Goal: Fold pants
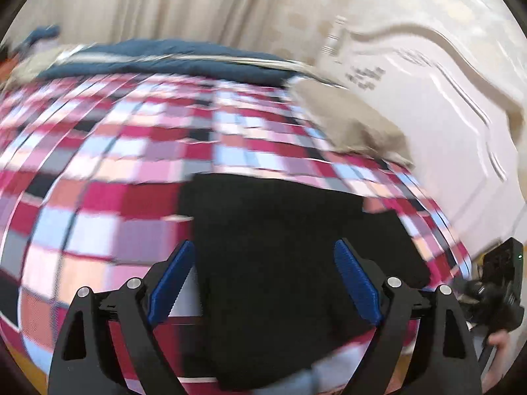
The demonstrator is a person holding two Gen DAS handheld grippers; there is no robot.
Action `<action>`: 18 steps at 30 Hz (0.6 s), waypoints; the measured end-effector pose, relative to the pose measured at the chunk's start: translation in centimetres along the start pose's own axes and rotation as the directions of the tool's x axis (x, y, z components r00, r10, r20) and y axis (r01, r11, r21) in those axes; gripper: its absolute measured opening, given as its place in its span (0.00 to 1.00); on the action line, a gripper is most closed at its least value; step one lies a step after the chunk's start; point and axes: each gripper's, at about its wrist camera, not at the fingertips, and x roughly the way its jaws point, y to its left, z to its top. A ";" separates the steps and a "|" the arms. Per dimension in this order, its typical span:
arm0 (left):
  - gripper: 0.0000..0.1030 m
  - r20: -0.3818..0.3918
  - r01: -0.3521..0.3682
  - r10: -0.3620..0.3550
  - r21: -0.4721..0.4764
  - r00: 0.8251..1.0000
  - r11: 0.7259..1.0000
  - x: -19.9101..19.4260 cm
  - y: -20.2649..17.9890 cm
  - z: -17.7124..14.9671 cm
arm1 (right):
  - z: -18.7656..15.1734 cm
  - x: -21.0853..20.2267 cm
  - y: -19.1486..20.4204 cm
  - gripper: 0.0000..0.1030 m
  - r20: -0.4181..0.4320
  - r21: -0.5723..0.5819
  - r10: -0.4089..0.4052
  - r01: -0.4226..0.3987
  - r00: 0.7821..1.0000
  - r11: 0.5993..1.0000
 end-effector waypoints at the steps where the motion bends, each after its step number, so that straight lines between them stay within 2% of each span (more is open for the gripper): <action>1: 0.83 0.000 0.007 -0.007 -0.052 1.000 0.999 0.2 2.3 -0.1 | 0.7 0.7 0.1 0.86 -0.011 -0.008 -0.001 0.001 1.000 1.000; 4: 0.83 -0.023 0.004 -0.008 -0.180 1.000 0.984 1.1 7.1 -0.9 | 3.0 3.4 0.1 0.86 -0.053 -0.026 -0.032 0.031 0.998 0.999; 8: 0.83 -0.088 0.048 -0.084 -0.355 0.993 0.934 3.4 12.4 -2.9 | 4.7 6.4 -0.8 0.86 -0.106 -0.026 -0.104 0.102 0.989 0.994; 9: 0.83 -0.062 0.083 -0.113 -0.365 0.992 0.927 3.2 12.9 -3.3 | 4.9 7.1 -0.8 0.86 -0.123 -0.031 -0.117 0.114 0.985 0.993; 11: 0.85 -0.047 0.113 -0.137 -0.343 0.989 0.933 2.9 12.8 -3.5 | 5.0 8.2 -0.9 0.86 -0.154 -0.047 -0.117 0.111 0.981 0.993; 14: 0.91 -0.039 0.133 -0.154 -0.324 0.987 0.937 3.1 12.6 -3.5 | 4.7 9.2 -0.6 0.86 -0.201 -0.042 -0.065 0.058 0.978 0.997; 15: 0.92 -0.040 0.137 -0.157 -0.316 0.987 0.939 3.2 12.5 -3.6 | 4.6 9.4 -0.5 0.81 -0.214 -0.046 -0.058 0.049 0.975 0.998; 16: 0.93 -0.043 0.139 -0.159 -0.304 0.986 0.943 3.2 12.3 -3.5 | 4.4 10.0 -0.3 0.68 -0.236 -0.052 -0.060 0.049 0.970 0.997; 17: 0.94 -0.047 0.142 -0.163 -0.297 0.986 0.944 3.3 12.4 -3.5 | 4.2 10.4 -0.4 0.62 -0.250 -0.054 -0.066 0.054 0.966 0.997; 18: 0.94 -0.051 0.145 -0.166 -0.288 0.985 0.947 3.5 12.4 -3.4 | 4.1 10.6 -0.3 0.52 -0.257 -0.055 -0.071 0.059 0.964 0.997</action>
